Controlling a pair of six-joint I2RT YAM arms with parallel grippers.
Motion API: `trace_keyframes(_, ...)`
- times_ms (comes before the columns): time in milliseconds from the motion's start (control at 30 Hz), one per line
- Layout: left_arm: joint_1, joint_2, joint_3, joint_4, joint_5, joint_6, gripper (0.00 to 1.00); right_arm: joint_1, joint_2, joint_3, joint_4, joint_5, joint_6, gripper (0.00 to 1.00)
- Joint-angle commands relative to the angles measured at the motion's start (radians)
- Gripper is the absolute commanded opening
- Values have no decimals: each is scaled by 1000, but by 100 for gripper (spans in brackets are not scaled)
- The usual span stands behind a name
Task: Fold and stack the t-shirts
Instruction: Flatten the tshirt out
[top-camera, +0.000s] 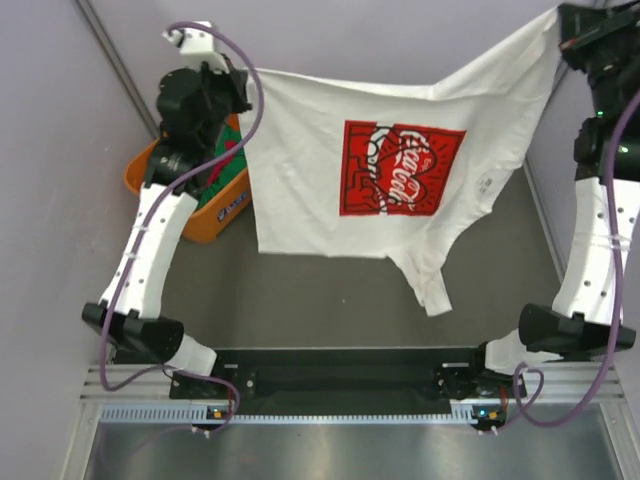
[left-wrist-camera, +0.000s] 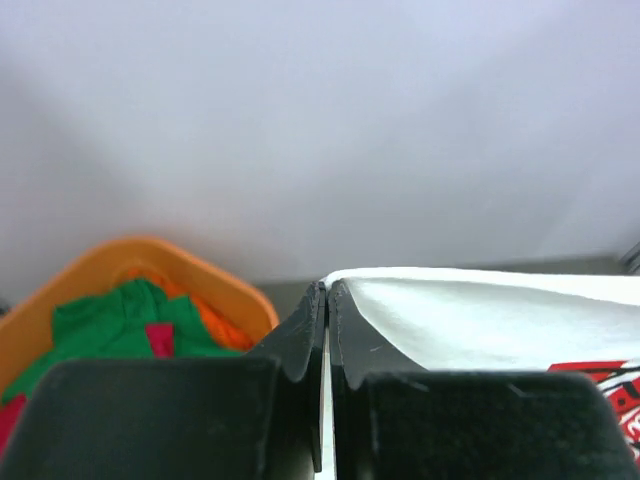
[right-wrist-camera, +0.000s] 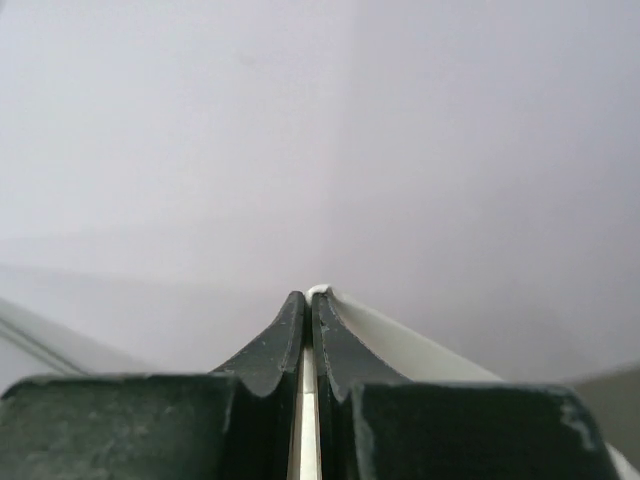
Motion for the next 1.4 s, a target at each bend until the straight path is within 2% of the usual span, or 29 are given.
trace_keyframes(0, 0, -175, 67, 38, 17, -55, 0, -2, -90, 205, 4, -23, 42, 0)
trace_keyframes(100, 0, -284, 79, 15, 20, -56, 0, -5, -166, 272, -102, -25, 42, 0)
trace_keyframes(267, 0, -423, 110, -13, 72, -85, 0, -10, -355, 258, -201, 49, 34, 0)
trace_keyframes(500, 1, -560, 177, -65, 123, -122, 0, 7, -616, 257, -240, 236, 33, 0)
trace_keyframes(700, 1, -621, 188, -60, 113, -144, 0, 71, -697, 283, -222, 325, -13, 0)
trace_keyframes(833, 1, -625, 191, -59, 121, -154, 0, 140, -688, 287, -228, 352, -35, 0)
trace_keyframes(967, 1, -593, 176, -56, 120, -134, 0, 183, -619, 286, -225, 386, -134, 0)
trace_keyframes(1100, 1, -548, 58, -22, 116, -116, 0, 267, -492, 238, -226, 443, -262, 0)
trace_keyframes(1233, 1, -493, -108, 44, 104, -93, 0, 271, -357, 120, -167, 458, -346, 0)
trace_keyframes(1367, 1, -393, -286, 128, 54, -53, 0, 217, -271, -153, 20, 362, -377, 0)
